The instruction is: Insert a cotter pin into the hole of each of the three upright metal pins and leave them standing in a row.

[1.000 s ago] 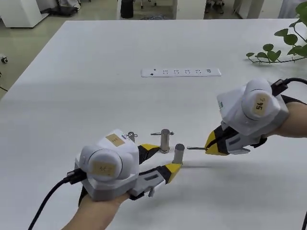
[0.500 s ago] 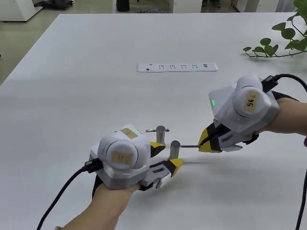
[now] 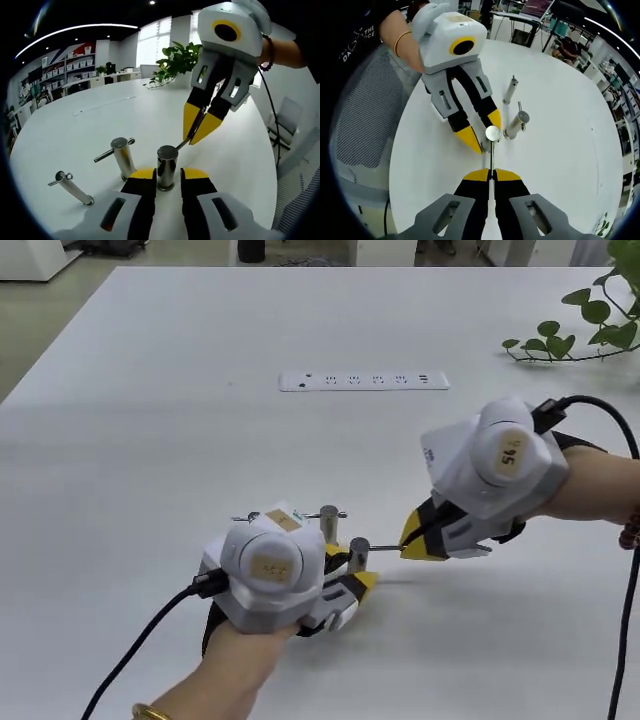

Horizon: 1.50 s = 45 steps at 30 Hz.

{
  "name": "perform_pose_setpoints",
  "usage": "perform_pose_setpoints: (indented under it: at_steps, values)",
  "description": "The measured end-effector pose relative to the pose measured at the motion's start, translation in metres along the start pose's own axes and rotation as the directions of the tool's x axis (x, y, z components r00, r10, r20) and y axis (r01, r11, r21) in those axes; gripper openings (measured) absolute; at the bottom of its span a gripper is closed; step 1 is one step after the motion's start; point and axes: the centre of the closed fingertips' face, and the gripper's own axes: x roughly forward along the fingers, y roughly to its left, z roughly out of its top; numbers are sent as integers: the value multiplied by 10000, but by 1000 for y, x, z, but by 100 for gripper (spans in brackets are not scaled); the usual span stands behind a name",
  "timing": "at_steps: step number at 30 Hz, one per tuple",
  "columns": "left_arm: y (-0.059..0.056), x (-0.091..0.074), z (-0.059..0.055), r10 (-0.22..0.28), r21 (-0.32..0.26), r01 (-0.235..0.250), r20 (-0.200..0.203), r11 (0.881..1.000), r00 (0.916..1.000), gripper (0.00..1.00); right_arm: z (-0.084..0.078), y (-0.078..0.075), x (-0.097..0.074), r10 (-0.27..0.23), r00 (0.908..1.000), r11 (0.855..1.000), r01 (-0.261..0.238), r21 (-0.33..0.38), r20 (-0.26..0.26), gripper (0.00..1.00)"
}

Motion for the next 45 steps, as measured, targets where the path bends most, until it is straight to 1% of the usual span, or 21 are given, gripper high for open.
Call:
perform_pose_setpoints:
  at_steps: [6, 8, 11, 15, 17, 18, 25, 31, 34, 35, 36, 39, 43, 45]
  values:
    - [1, 0, 1, 107, 41, -107, 72, 9999, 9999, 13, 4, 0, 2, 32, 10000, 10000, -32, -21, 17, 0]
    - [3, 0, 1, 153, 120, -154, 71, 9998, 9999, 11, 6, 0, 2, 44, 10000, 10000, -44, -31, 28, 0]
    - [3, 0, 0, 59, 101, -60, 78, 9999, 10000, 11, 7, 0, 3, 78, 10000, 9999, -78, -82, 54, 0]
    - [2, 0, 1, 46, 277, -49, 106, 9996, 9999, 10, 8, -1, 4, 87, 10000, 9999, -87, -85, 37, 0]
    - [2, 1, 1, 39, 267, -42, 126, 9996, 9999, 10, 11, -1, 4, 94, 9999, 9999, -93, -138, 74, 0]
    - [3, 1, 1, 32, 249, -35, 132, 9997, 9999, 10, 14, 0, 4, 138, 9998, 9997, -135, -183, 162, 0]
    - [2, 1, 1, 88, 221, -93, 208, 9997, 9997, 10, 20, -1, 3, 148, 9996, 9998, -145, -143, 225, 0]
    - [2, 1, 1, 97, 230, -102, 224, 9997, 9997, 10, 22, -1, 5, 148, 9990, 9998, -154, 137, 424, 0]
    - [3, 2, 1, 76, 239, -81, 217, 9997, 9997, 10, 24, -4, 6, 24, 9982, 9992, -47, 385, 605, 0]
    - [3, 2, 1, 75, 255, -80, 212, 9996, 9997, 10, 23, -5, 7, -31, 9982, 9988, 2, 485, 593, 1]
    - [3, 2, 1, 74, 273, -80, 210, 9996, 9998, 10, 22, -6, 6, -67, 9983, 9983, 33, 579, 582, 4]
    - [3, 2, 1, 81, 249, -86, 215, 9997, 9997, 10, 21, -6, 3, -98, 9975, 9966, 40, 828, 697, 6]
    - [3, 2, 1, 91, 235, -96, 222, 9997, 9997, 10, 17, -3, -3, -43, 9975, 9937, -37, 1122, 709, 5]
    - [3, 2, 1, 99, 233, -104, 228, 9997, 9997, 10, 15, -2, -5, -119, 9974, 9933, 36, 1154, 712, 5]
